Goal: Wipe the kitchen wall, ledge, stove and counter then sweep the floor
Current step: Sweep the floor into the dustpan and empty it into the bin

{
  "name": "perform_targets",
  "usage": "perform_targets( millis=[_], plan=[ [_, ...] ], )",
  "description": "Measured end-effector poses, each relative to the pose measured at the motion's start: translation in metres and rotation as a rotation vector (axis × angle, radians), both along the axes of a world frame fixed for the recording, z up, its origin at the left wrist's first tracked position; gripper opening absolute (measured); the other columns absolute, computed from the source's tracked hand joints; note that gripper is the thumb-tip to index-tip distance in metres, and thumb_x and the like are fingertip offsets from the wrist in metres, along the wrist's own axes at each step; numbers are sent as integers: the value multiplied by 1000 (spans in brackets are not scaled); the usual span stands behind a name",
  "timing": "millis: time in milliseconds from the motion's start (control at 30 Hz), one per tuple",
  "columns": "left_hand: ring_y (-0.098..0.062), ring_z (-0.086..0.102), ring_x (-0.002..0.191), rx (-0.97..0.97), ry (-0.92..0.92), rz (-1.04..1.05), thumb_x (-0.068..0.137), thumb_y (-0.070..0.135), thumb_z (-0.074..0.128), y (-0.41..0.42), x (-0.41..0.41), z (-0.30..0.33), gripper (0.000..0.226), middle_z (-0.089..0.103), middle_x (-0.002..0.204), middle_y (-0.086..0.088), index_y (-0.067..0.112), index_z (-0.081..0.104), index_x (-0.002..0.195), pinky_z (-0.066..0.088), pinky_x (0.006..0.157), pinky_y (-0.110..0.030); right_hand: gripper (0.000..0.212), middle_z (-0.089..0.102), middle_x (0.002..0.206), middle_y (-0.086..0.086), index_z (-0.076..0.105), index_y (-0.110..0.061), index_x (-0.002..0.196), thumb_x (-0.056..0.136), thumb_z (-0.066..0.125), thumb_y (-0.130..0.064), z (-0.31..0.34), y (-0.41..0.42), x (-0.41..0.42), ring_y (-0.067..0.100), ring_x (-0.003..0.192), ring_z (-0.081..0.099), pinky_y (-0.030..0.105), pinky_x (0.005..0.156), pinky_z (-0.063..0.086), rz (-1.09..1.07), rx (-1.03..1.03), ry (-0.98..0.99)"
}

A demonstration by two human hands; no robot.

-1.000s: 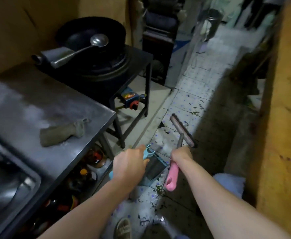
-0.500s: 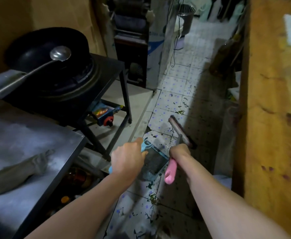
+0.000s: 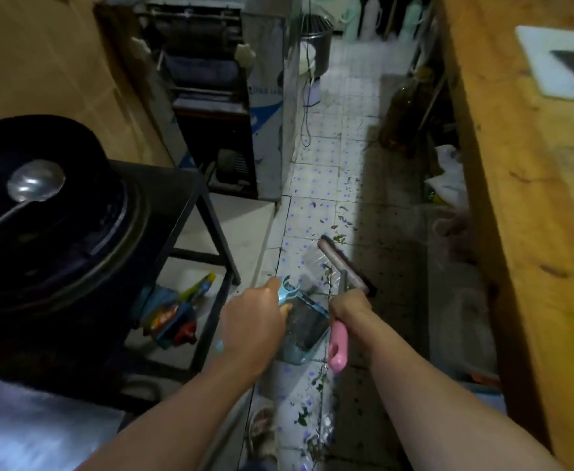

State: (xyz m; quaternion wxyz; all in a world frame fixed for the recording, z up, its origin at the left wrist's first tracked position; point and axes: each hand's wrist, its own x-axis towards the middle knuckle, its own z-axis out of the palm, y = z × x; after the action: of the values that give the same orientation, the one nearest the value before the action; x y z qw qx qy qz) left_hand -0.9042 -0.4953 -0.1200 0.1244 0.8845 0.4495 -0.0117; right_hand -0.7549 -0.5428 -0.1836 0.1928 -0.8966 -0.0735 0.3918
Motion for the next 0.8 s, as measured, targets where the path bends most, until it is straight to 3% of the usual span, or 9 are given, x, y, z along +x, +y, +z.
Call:
perform_targets(
  millis=[167,467,667,733,800],
  plan=[
    [-29,62,94,15,-33,-20,92,45,50,60,21,1,30,66,99,-6,23,50,113,42,68,-32,43,53,133,20,45,7,130,94,50,-16,1,53,21,32,122,52,34,102,42,-41,-5,-2],
    [-25,63,92,20,-60,-16,94,41,49,146,73,6,28,67,104,-3,24,50,117,36,63,-29,37,57,128,17,50,5,126,93,51,-12,-6,133,80,28,115,56,29,92,46,-48,-37,-24],
    [-26,62,92,2,-59,8,94,40,50,209,136,-8,29,66,102,-4,24,49,118,34,63,-29,26,62,115,15,55,1,115,94,50,-14,-28,201,147,26,94,60,28,78,48,-27,-11,-2],
    [-26,62,90,-5,-51,29,94,40,50,231,166,-15,29,66,102,-3,25,49,119,33,61,-28,20,62,107,14,56,-1,107,94,51,-15,-38,227,179,25,89,59,30,79,49,-2,-26,-3],
    [-25,62,90,-18,-29,45,94,40,50,251,195,-19,29,66,103,-3,25,50,119,34,61,-28,21,62,111,16,57,0,107,92,53,-14,-49,249,211,27,96,60,33,85,51,21,-41,-1]
  ],
)
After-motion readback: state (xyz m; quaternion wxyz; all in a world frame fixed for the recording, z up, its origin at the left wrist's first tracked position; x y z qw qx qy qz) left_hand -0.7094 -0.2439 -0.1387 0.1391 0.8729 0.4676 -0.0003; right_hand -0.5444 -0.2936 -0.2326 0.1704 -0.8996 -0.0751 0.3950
